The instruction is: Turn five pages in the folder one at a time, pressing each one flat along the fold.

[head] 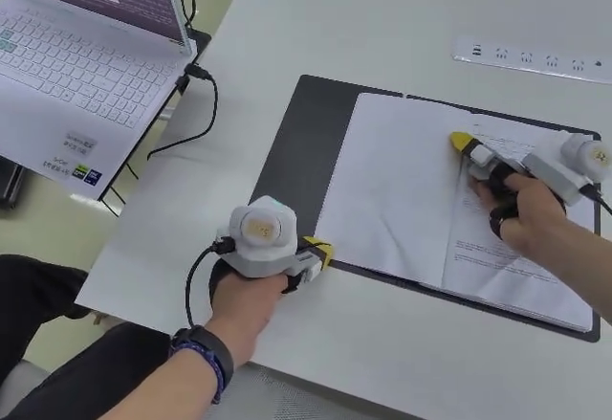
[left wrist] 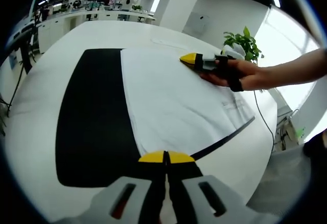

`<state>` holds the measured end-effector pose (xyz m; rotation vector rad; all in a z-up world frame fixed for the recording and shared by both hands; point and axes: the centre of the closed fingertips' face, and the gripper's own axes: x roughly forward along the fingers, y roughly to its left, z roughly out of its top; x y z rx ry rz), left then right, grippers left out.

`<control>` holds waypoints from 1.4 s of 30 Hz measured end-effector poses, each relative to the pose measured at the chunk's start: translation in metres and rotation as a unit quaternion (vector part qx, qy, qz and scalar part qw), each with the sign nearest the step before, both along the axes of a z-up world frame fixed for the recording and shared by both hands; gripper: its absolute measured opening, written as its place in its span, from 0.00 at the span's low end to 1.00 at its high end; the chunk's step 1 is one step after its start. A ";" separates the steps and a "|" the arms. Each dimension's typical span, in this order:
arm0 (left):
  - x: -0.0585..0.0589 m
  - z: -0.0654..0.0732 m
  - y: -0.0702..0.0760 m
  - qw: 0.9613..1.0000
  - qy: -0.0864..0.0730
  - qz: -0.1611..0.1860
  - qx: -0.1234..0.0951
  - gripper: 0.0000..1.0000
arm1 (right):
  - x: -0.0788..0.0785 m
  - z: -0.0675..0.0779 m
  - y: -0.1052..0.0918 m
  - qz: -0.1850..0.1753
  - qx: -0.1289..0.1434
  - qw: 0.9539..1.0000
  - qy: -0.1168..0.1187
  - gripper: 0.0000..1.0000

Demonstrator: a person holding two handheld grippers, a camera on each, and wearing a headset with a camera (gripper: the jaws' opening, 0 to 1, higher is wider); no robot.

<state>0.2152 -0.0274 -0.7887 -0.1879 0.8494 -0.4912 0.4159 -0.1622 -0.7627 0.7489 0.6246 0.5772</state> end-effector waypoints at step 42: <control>0.000 -0.002 -0.001 0.999 -0.001 -0.031 0.041 0.00 | -0.140 -0.006 -0.001 0.087 0.011 0.996 0.012 0.00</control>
